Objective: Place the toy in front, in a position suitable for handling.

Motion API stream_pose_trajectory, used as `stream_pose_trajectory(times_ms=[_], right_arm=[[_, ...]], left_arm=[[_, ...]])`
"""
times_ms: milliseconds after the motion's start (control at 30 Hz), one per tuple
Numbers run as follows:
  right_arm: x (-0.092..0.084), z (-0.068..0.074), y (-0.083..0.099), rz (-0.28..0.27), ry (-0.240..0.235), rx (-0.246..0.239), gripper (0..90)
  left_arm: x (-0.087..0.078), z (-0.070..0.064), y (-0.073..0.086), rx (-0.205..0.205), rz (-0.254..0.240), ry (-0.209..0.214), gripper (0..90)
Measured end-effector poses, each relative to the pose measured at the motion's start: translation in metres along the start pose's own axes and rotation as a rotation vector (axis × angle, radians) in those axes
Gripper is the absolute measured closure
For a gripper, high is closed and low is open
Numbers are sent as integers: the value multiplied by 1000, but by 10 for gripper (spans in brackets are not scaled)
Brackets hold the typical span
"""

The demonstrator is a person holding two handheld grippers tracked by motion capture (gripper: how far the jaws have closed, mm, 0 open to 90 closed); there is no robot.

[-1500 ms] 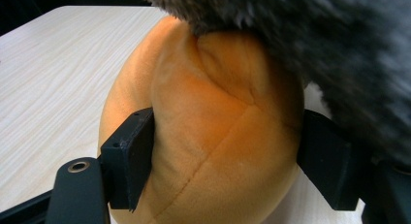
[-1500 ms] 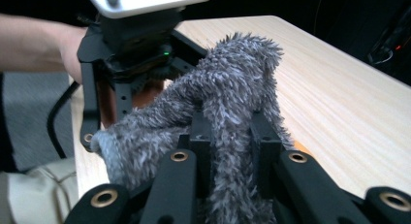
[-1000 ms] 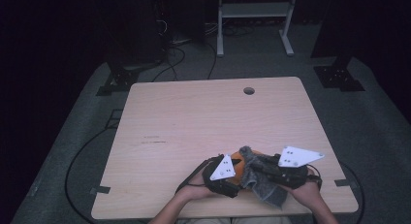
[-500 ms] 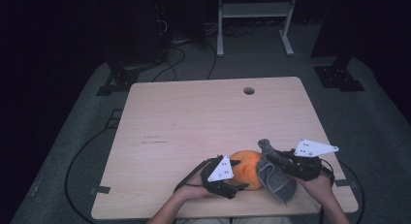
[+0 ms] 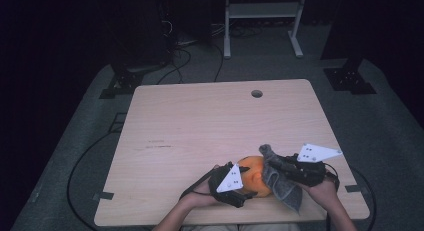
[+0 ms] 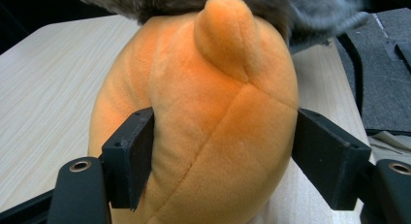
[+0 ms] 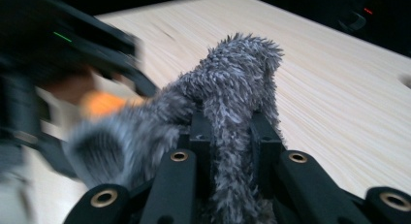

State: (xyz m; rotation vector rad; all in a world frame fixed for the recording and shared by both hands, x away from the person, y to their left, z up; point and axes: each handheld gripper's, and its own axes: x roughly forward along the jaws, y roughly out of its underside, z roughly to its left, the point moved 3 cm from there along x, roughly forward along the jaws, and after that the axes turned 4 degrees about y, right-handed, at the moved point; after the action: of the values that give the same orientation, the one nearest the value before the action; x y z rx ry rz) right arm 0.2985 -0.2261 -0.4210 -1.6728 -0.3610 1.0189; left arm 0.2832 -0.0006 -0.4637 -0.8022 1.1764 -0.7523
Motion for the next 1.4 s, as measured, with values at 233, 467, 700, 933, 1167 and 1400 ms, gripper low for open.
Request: stream_pose_trajectory(times_ms=[233,467,700,933,1167,1400], right_arm=[[-14,-18,14,-8,7,81,755],[-7,-17,19,-4,-32,86,755],[-18,-17,17,-52,-33,101,755],[-1,-15,30,82,23,53,755],[-9,1,7,-41,-14,25,754],[4,-8,19,-23,-8,89,755]], left_arm=[[-1,0,1,-6,-7,-5,263],[-6,7,4,-52,-17,-7,264],[-12,16,10,-128,-42,-17,257],[-15,23,15,-188,-64,-23,250],[-14,23,14,-199,-69,-33,216],[-4,25,13,-140,-31,-71,155]])
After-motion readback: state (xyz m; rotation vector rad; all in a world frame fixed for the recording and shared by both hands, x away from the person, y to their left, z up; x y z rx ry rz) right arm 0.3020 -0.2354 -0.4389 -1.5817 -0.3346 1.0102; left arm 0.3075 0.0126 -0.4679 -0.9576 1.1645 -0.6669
